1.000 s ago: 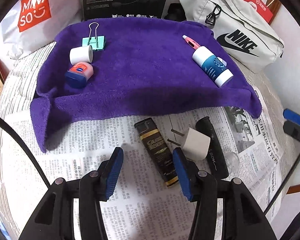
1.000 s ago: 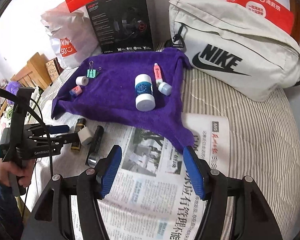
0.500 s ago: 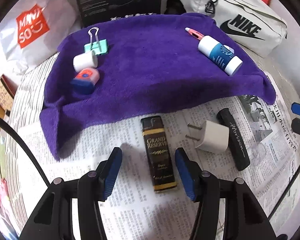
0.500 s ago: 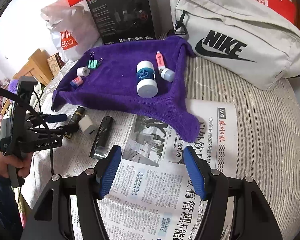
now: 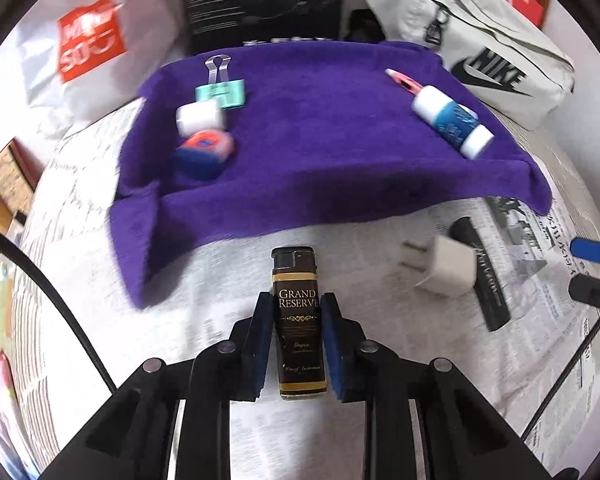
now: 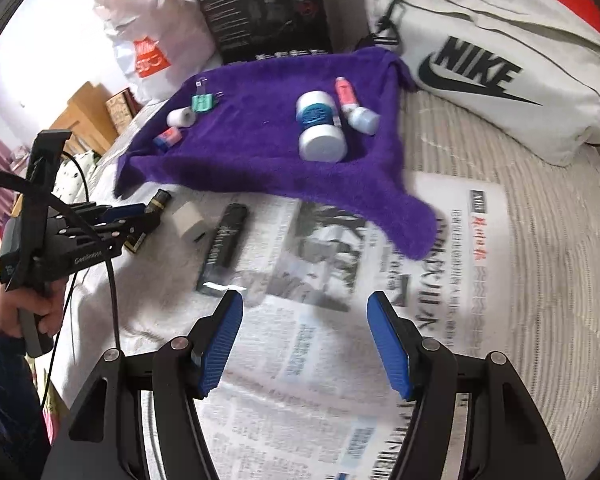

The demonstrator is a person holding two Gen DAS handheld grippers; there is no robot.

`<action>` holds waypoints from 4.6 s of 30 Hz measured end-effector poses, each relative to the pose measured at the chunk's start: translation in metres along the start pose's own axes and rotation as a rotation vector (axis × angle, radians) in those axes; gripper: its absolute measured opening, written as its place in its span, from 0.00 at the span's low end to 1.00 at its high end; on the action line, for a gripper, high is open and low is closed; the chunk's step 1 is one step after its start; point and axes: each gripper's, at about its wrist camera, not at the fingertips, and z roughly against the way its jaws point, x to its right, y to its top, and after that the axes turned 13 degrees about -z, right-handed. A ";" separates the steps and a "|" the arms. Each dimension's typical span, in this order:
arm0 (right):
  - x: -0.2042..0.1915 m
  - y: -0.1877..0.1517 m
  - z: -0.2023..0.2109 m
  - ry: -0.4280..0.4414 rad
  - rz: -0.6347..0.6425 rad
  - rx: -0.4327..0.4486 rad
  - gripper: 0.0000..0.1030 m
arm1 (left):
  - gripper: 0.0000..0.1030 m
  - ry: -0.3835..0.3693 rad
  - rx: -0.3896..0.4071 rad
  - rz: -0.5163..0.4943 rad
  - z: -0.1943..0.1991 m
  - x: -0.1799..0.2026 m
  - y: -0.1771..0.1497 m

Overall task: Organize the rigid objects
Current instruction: 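Grasp the black-gold Grand Reserve box with the left tool while the right tool grasps the clear cap, then carry the Grand Reserve box toward the towel while the right tool carries the clear cap, then lower the clear cap onto the towel while the left tool lowers the box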

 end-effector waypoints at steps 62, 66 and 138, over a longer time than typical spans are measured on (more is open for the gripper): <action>-0.025 -0.006 -0.035 -0.070 0.107 0.045 0.30 | 0.23 0.020 0.065 -0.036 0.005 -0.002 -0.012; -0.023 -0.003 -0.034 -0.068 0.107 0.046 0.30 | 0.22 0.003 0.060 -0.025 0.004 -0.005 -0.010; -0.056 0.115 -0.105 -0.039 0.165 -0.003 0.31 | 0.22 -0.130 0.105 -0.004 -0.013 -0.072 0.092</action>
